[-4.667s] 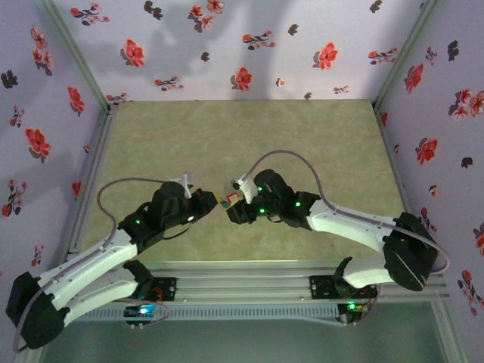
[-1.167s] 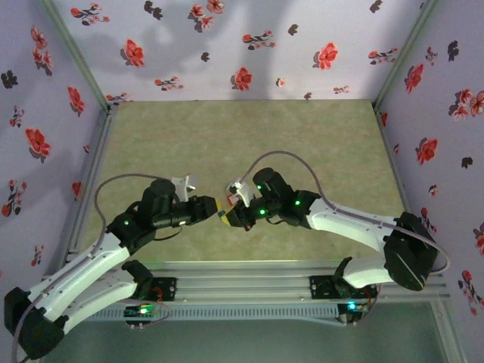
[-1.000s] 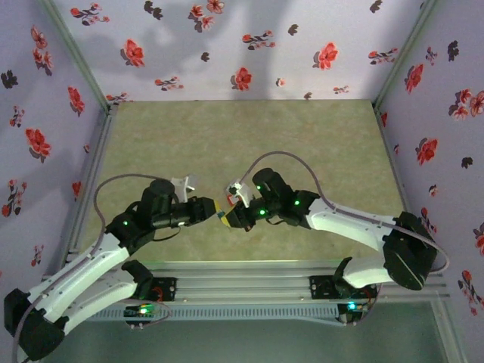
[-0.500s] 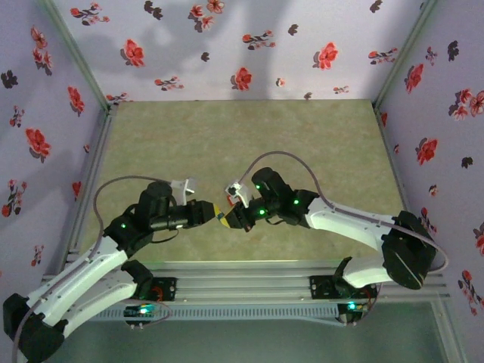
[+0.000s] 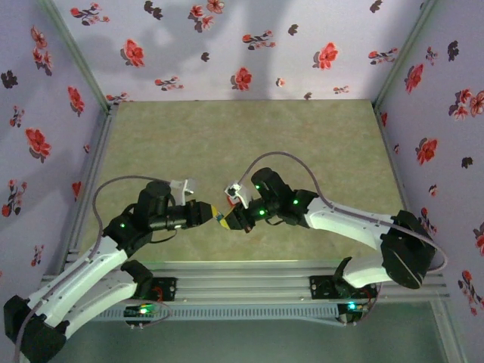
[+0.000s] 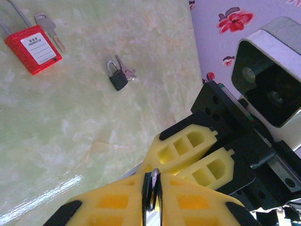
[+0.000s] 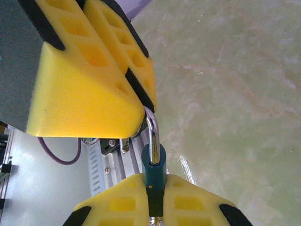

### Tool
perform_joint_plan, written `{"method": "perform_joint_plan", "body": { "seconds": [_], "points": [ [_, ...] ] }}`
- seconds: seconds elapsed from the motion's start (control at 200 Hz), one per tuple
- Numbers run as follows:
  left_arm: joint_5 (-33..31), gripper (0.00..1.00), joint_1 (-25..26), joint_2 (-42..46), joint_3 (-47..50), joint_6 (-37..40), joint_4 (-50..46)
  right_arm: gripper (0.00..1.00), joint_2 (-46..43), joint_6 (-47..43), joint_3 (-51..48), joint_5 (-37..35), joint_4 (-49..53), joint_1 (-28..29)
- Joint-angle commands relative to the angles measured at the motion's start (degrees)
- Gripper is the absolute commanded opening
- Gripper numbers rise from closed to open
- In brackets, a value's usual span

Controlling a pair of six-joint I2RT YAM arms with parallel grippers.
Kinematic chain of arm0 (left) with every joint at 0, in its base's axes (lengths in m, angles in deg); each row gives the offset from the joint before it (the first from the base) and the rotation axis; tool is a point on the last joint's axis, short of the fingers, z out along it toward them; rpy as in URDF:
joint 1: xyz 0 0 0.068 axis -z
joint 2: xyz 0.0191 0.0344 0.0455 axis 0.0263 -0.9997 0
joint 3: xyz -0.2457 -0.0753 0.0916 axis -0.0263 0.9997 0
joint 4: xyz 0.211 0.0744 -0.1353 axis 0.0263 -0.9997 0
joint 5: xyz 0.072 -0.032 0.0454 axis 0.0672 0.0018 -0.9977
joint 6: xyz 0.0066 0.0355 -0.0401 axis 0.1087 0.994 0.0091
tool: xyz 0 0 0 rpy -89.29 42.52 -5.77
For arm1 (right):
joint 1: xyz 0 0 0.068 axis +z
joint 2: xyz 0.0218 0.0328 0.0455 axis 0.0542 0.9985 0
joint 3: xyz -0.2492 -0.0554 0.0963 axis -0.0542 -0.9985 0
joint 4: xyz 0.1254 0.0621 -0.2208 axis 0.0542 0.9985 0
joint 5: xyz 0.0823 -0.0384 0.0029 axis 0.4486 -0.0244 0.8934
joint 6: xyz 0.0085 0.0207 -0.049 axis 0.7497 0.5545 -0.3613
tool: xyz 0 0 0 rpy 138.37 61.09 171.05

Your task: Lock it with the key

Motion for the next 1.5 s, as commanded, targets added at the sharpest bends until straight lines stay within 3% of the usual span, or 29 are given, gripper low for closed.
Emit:
{"method": "perform_joint_plan", "body": {
  "seconds": [0.0, 0.105, 0.175, 0.78, 1.495],
  "points": [
    [0.2, 0.16, -0.8, 0.4, -1.1, 1.8, -2.1, 0.0, -0.1, 0.1, 1.6, 2.4, -0.1, 0.3],
    [0.2, 0.11, -0.9, 0.4, -1.2, 2.6, -2.6, 0.0, 0.0, 0.1, 1.7, 3.4, -0.2, 0.3],
    [0.2, 0.0, -0.9, 0.4, -1.0, 3.0, -3.0, 0.0, -0.2, 0.4, 1.7, 4.5, -0.4, 0.4],
    [0.5, 0.0, -1.1, 5.1, 3.5, 9.6, -3.2, 0.0, 0.2, 8.4, -0.1, 22.8, -10.5, -1.1],
    [0.5, 0.0, -1.0, 9.7, 10.3, 10.5, 5.5, 0.0, -1.8, 15.6, -3.5, 30.0, -21.7, -1.0]
  ]
}}
